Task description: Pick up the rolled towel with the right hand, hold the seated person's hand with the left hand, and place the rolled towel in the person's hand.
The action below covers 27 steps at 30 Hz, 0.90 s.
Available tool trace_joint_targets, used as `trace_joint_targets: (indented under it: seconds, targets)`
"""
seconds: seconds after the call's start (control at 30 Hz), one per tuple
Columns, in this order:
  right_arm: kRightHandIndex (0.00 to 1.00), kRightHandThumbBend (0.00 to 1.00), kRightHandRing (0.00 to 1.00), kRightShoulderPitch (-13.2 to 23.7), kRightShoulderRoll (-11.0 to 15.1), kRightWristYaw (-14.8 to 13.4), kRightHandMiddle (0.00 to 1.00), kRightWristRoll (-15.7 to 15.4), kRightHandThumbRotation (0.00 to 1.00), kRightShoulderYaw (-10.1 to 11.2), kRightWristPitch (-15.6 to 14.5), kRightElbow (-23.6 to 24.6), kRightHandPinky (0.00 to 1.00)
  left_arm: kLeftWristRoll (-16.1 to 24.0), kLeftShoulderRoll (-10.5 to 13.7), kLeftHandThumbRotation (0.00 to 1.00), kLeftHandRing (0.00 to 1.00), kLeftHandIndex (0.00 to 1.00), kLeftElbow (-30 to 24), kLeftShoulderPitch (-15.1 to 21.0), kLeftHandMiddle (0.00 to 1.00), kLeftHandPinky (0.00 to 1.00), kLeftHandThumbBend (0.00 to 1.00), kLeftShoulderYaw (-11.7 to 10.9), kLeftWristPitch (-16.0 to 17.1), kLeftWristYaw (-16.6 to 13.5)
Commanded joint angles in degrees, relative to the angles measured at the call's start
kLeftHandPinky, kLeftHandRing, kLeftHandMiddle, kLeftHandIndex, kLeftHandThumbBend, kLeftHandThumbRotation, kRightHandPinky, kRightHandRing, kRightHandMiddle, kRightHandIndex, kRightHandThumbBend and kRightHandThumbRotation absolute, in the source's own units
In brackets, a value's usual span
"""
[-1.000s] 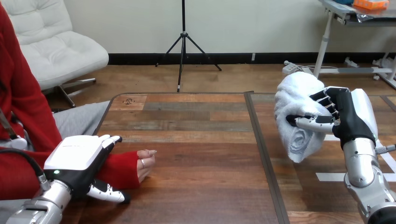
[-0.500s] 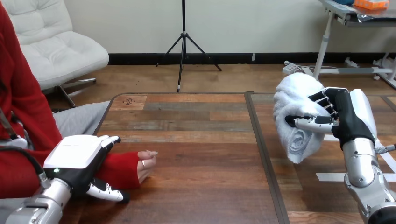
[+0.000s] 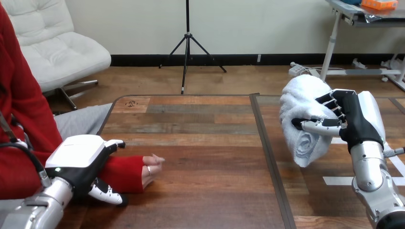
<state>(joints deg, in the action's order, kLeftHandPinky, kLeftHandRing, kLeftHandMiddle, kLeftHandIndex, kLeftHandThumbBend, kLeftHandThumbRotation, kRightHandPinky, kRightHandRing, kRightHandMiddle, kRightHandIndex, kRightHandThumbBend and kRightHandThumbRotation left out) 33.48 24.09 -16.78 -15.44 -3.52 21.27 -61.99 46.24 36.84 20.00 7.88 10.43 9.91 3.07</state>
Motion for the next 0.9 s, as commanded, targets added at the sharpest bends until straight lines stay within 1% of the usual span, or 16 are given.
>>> trace_joint_targets:
  seconds: [0.0,0.1,0.23,0.3,0.37,0.6,0.73,0.87]
  targets:
    - [0.45,0.73,0.41,3.0,0.6,-1.1,0.44,0.8,0.00,1.6,0.8,3.4,0.35,-1.7,1.8,0.07,0.59,0.65,0.3,3.3,0.63,0.49,0.88,-0.1,0.3,1.5]
    - [0.45,0.73,0.41,3.1,0.5,-1.2,0.44,0.8,0.00,1.6,0.9,3.3,0.35,-2.3,1.6,0.04,0.54,0.61,0.4,3.2,0.58,0.45,0.86,0.1,0.6,1.3]
    - [0.44,0.73,0.40,3.1,0.5,-1.2,0.44,0.8,0.00,1.6,0.9,3.2,0.35,-3.0,1.2,0.02,0.46,0.54,1.6,3.1,0.50,0.38,0.85,0.4,2.4,-0.5]
    - [0.44,0.73,0.40,3.1,0.5,-1.3,0.44,0.8,0.00,1.6,0.9,3.3,0.35,-3.5,1.1,0.01,0.41,0.49,1.9,2.9,0.45,0.34,0.83,0.3,2.9,-0.7]
    - [0.44,0.73,0.40,3.1,0.6,-1.3,0.44,0.7,0.00,1.6,0.9,3.4,0.35,-4.4,0.8,0.00,0.38,0.46,2.1,2.8,0.43,0.33,0.81,0.2,3.3,-0.5]
    - [0.45,0.73,0.42,3.0,0.6,-1.3,0.45,0.6,0.00,1.5,0.9,3.4,0.36,-6.7,0.3,0.00,0.31,0.37,3.3,2.7,0.35,0.28,0.75,0.1,5.2,-1.0]
    - [0.45,0.73,0.42,3.1,0.5,-1.5,0.45,0.6,0.00,1.5,1.1,3.2,0.36,-7.2,0.4,0.00,0.29,0.35,3.7,2.7,0.34,0.25,0.74,0.4,5.8,-1.4]
    - [0.45,0.73,0.42,3.0,0.5,-1.0,0.45,1.0,0.00,1.7,1.1,3.3,0.37,-7.6,0.3,0.00,0.26,0.33,3.6,2.8,0.32,0.21,0.73,0.5,5.9,-0.8]
